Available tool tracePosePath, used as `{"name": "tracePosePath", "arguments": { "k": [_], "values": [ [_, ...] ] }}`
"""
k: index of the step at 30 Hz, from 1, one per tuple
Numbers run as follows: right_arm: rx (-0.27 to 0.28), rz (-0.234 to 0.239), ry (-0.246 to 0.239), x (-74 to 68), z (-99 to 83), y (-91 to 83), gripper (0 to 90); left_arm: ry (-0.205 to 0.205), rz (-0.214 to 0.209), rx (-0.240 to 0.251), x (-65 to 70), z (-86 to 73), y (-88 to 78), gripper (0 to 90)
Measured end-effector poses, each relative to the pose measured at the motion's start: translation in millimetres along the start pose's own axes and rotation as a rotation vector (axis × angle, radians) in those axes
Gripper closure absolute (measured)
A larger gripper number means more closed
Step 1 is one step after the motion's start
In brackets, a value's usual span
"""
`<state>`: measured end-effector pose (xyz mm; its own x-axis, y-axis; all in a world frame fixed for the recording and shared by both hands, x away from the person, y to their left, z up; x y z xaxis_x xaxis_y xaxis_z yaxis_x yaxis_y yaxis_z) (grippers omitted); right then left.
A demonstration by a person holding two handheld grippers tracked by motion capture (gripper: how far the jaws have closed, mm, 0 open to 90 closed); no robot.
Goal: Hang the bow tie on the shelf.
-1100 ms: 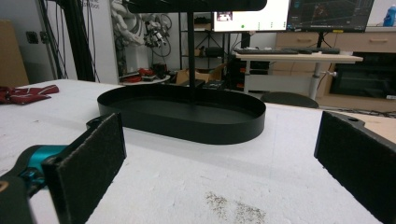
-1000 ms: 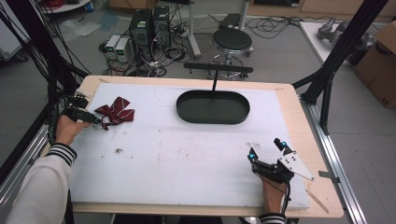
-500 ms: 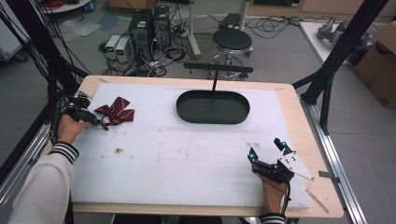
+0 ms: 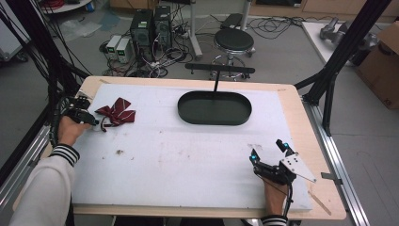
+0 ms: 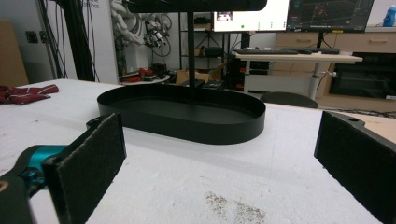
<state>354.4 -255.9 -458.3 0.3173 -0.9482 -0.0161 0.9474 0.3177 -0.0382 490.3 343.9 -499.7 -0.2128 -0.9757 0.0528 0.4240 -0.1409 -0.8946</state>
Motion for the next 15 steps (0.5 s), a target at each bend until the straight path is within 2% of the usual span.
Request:
{"name": "tracePosePath", "arguments": {
  "k": [7,13,14,15],
  "values": [
    [-0.001,0.000,0.000,0.0,0.0,-0.1,1.0,-0.007,-0.003,0.096,-1.2,7.6,-14.0,87.2],
    [0.001,0.000,-0.002,0.0,0.1,-0.1,1.0,-0.019,-0.008,0.198,-2.3,14.4,-28.6,87.2],
    [0.003,0.000,-0.005,0.2,0.3,0.0,1.0,-0.019,-0.007,0.241,-2.2,17.8,-34.4,87.2],
    [0.002,0.000,-0.003,0.0,0.2,-0.1,1.0,-0.019,-0.007,0.241,-2.2,17.8,-34.4,87.2]
  ]
}}
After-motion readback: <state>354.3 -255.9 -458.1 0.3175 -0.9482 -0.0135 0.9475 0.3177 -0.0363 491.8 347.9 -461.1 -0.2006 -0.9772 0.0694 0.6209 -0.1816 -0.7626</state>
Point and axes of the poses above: each handheld gripper's, and its own axes: y roughly forward along the jaws, z roughly out of its top, x roughly to its right, the point moved 10 cm from there along y, roughly forward along the jaws, and after that the axes turned 3 degrees about -z, right-handed, at the moved point
